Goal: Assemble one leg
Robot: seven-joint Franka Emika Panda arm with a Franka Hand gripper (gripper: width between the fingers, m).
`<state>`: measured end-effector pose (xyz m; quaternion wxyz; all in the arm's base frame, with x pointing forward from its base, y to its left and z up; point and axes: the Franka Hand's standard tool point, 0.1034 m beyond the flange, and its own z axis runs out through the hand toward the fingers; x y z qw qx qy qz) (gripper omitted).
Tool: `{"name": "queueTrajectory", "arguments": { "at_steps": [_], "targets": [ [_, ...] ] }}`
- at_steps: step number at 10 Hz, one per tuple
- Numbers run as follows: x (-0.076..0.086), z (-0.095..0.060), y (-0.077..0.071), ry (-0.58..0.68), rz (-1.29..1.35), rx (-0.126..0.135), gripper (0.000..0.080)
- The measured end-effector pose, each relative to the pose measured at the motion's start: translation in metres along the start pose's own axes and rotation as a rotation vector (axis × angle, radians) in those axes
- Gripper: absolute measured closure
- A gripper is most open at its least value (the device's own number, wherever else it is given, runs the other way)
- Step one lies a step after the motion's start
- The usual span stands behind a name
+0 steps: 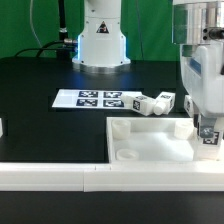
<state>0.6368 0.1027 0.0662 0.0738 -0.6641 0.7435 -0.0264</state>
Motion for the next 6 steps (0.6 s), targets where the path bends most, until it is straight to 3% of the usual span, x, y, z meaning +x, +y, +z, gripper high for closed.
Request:
{"name": "queueTrajectory", "arguments": {
  "at_steps": [1, 2, 4, 6],
  "targets": [
    [-0.001, 0.0, 0.0, 0.003, -0.054, -0.001, 0.036],
    [-0.003, -0.001, -0.002, 0.003, -0.214, -0.002, 0.0199],
    [-0.01, 0.0, -0.001, 0.007, -0.606, -0.005, 0.016],
    [-0.011, 0.001, -0.001, 0.005, -0.742, -0.005, 0.0151]
  ]
}}
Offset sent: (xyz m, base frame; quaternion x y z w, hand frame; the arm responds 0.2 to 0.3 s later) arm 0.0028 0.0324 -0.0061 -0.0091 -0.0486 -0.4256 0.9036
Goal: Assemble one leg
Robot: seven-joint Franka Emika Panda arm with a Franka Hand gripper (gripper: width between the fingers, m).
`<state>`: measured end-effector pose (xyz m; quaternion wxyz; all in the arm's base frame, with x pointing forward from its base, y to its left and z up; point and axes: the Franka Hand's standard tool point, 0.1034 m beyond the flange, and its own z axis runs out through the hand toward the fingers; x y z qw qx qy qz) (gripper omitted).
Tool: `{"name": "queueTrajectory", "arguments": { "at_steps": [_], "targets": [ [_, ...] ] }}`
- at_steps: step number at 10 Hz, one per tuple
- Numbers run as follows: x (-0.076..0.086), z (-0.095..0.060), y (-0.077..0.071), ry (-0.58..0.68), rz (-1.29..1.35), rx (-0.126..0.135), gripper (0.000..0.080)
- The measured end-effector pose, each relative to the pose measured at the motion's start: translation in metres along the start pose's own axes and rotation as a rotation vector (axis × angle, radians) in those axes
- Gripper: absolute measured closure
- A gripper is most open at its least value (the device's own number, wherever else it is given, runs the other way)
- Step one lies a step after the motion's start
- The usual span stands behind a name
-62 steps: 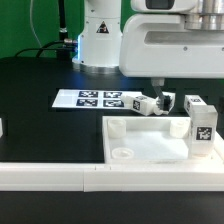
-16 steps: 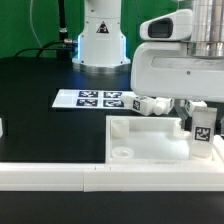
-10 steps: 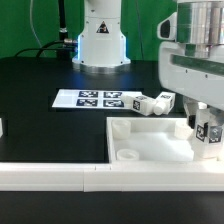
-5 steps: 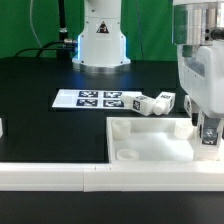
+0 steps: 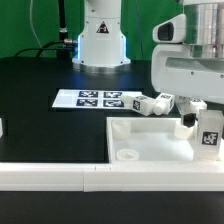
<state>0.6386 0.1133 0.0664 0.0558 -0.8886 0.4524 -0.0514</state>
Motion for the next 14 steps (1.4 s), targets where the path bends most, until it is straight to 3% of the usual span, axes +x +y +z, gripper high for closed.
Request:
{"name": "queueTrajectory", "arguments": {
  "at_steps": [2, 4, 5, 6, 7, 8, 9, 11, 13, 14],
  "targets": [
    [0.002, -0.001, 0.0, 0.012, -0.179, -0.005, 0.0151],
    [0.013, -0.002, -0.002, 0.056, -0.591, -0.019, 0.0151],
    [0.005, -0.001, -0.005, 0.057, -0.627, -0.024, 0.0151],
    [0.005, -0.001, -0.005, 0.056, -0.604, -0.022, 0.0151],
    [0.006, -0.001, -0.005, 0.056, -0.585, -0.022, 0.0269],
    [0.006, -0.001, -0.005, 0.056, -0.567, -0.021, 0.0269],
    [0.006, -0.001, -0.005, 0.056, -0.5, -0.018, 0.0481],
    [0.007, -0.001, -0.003, 0.056, -0.33, -0.016, 0.0512],
    [0.005, -0.001, 0.0, 0.036, 0.023, -0.035, 0.0512],
    [0.006, -0.001, 0.002, 0.021, 0.213, -0.026, 0.0512]
  ]
}}
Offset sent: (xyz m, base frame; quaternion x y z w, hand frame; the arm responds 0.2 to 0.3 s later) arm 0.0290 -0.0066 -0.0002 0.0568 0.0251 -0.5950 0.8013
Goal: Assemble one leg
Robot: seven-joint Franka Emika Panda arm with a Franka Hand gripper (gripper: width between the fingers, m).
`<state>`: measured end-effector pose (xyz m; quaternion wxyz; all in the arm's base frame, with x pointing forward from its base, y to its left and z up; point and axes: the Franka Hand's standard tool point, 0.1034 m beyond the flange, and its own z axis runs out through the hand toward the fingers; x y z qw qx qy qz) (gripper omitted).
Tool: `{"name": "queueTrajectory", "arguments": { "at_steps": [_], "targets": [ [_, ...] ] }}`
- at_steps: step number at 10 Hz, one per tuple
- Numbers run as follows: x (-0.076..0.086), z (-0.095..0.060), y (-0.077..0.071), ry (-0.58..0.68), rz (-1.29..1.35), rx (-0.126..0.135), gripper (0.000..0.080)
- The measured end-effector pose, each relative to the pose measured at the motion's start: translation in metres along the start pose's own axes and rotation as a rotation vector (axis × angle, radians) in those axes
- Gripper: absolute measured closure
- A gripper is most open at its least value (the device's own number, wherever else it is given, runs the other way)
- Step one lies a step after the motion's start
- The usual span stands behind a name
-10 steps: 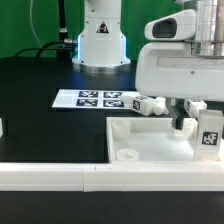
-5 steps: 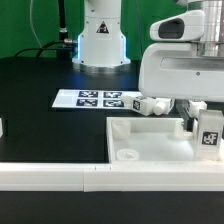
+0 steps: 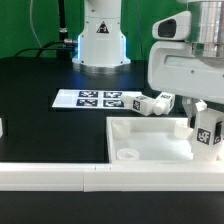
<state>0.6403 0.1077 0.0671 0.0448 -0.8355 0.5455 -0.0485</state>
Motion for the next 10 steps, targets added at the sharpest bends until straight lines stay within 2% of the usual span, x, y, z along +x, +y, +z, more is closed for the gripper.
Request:
{"name": "queueTrajectory", "arguments": {
  "at_steps": [3, 5, 6, 7, 8, 9, 10],
  "targets": [
    [-0.002, 0.001, 0.001, -0.045, 0.496, 0.024, 0.0512],
    [-0.001, 0.001, 0.001, -0.045, 0.498, 0.024, 0.0512],
    [-0.002, 0.001, 0.001, -0.045, 0.405, 0.017, 0.0439],
    [-0.004, -0.002, -0.002, -0.053, 0.265, 0.004, 0.026],
    [-0.004, -0.005, -0.007, -0.043, 0.081, 0.023, 0.026],
    [-0.005, -0.005, -0.01, -0.032, -0.106, 0.046, 0.017],
    [-0.006, -0.004, -0.011, -0.026, -0.278, 0.055, 0.017]
  ]
}}
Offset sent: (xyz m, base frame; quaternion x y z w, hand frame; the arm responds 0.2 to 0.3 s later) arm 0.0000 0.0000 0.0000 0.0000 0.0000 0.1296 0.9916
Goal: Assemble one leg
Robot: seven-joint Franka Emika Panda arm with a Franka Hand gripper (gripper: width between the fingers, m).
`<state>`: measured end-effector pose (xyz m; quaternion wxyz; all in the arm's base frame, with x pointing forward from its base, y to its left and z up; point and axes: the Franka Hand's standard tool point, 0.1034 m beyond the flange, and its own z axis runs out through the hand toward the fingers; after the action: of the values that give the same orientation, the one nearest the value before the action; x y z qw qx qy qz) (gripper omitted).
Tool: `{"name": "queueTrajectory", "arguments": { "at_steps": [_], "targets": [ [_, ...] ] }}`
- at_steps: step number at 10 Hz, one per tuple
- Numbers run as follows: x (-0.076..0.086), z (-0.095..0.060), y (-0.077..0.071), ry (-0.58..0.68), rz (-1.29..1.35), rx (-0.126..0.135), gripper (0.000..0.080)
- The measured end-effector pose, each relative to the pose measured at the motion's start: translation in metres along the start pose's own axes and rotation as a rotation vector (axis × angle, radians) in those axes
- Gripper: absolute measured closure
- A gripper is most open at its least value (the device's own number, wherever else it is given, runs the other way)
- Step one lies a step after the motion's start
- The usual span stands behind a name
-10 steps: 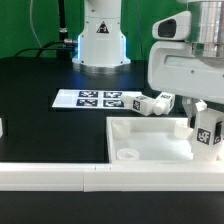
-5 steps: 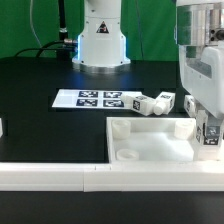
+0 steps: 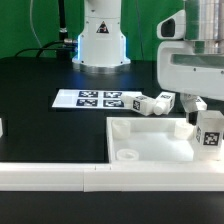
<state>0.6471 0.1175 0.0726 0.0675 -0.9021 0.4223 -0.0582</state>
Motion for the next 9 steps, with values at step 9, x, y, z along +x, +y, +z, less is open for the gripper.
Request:
{"name": "queueTrajectory", "arguments": {
  "at_steps": [9],
  "targets": [
    [0.007, 0.001, 0.003, 0.03, -0.611, -0.032, 0.016]
  ]
}}
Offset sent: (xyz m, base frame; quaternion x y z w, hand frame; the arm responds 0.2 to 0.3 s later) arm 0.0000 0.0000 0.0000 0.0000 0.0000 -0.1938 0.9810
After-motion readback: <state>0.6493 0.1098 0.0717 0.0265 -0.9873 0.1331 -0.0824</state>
